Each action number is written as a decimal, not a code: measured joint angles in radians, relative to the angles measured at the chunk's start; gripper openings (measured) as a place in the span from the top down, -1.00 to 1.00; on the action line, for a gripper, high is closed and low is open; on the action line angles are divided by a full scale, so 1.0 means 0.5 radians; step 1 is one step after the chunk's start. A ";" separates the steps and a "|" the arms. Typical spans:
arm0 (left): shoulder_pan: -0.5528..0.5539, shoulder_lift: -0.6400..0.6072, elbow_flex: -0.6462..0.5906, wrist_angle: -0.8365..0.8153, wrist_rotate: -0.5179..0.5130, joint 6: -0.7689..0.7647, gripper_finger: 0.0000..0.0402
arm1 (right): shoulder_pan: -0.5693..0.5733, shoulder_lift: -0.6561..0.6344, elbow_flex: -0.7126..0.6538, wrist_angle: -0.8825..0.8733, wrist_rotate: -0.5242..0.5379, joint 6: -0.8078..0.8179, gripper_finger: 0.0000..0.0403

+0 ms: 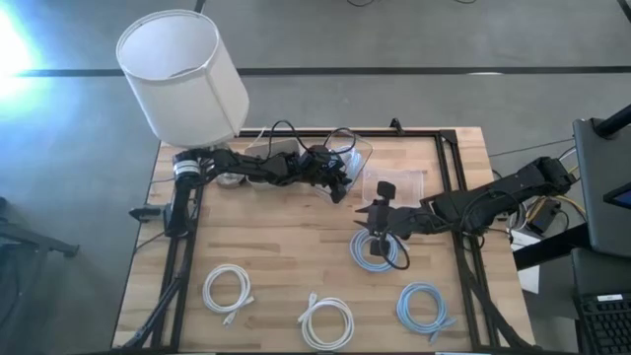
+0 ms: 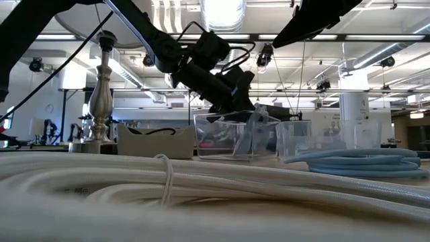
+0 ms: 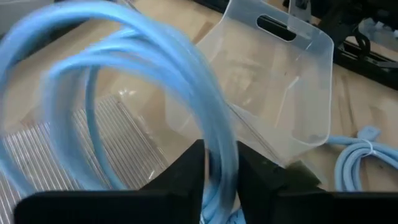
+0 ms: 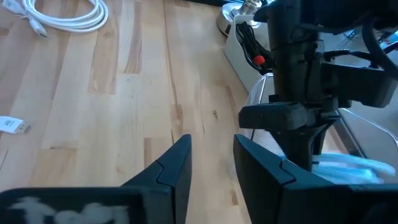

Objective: Pick & Place USB Port
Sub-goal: Put the top left blue USB cable into the left transparent bin, then put the top blue USB cable into the left transparent bin

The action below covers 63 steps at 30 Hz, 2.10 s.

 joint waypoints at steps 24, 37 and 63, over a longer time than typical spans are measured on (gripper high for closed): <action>-0.003 -0.248 -0.005 -0.166 0.038 -0.078 0.20 | 0.000 0.003 -0.001 -0.018 0.000 0.135 0.17; -0.127 -0.494 -0.005 -0.185 0.036 0.060 0.20 | 0.001 0.005 -0.030 -0.061 -0.007 0.270 0.12; -0.410 -0.668 -0.005 -0.346 0.121 0.302 0.20 | 0.040 0.298 -0.437 0.075 -0.648 1.259 0.24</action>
